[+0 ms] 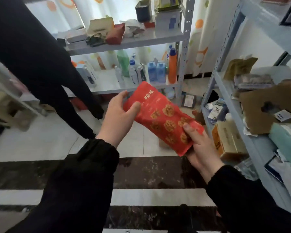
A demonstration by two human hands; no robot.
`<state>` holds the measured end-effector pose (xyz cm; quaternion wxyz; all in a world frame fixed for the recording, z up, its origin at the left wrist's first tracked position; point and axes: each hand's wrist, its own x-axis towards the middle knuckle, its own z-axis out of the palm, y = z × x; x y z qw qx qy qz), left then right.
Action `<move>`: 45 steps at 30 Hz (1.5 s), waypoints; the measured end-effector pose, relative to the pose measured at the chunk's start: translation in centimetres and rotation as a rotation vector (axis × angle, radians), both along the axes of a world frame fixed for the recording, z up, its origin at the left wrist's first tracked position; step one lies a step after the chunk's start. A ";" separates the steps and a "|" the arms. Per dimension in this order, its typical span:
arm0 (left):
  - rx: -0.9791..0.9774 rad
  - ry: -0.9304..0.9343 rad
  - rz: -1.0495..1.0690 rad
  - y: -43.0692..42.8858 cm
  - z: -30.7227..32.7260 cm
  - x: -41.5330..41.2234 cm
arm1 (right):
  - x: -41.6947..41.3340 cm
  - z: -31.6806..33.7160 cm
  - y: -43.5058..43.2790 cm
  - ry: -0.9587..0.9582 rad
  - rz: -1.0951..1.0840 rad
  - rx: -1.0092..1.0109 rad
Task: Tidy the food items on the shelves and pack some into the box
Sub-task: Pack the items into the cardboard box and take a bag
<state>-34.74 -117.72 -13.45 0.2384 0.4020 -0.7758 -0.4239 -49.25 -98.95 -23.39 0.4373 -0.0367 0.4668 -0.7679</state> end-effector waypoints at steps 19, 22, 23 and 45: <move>0.608 -0.155 -0.008 -25.0 -18.3 -16.5 | -18.5 -10.4 -29.3 0.162 0.188 0.471; 0.648 -0.215 -0.046 -29.6 -22.2 -20.2 | -22.1 -14.2 -33.9 0.205 0.208 0.589; 0.648 -0.238 -0.058 -31.0 -23.6 -21.4 | -23.3 -15.7 -35.3 0.223 0.213 0.618; 0.749 -0.575 -0.239 -29.1 -74.3 -33.6 | -34.0 -64.8 -31.8 0.299 0.481 0.982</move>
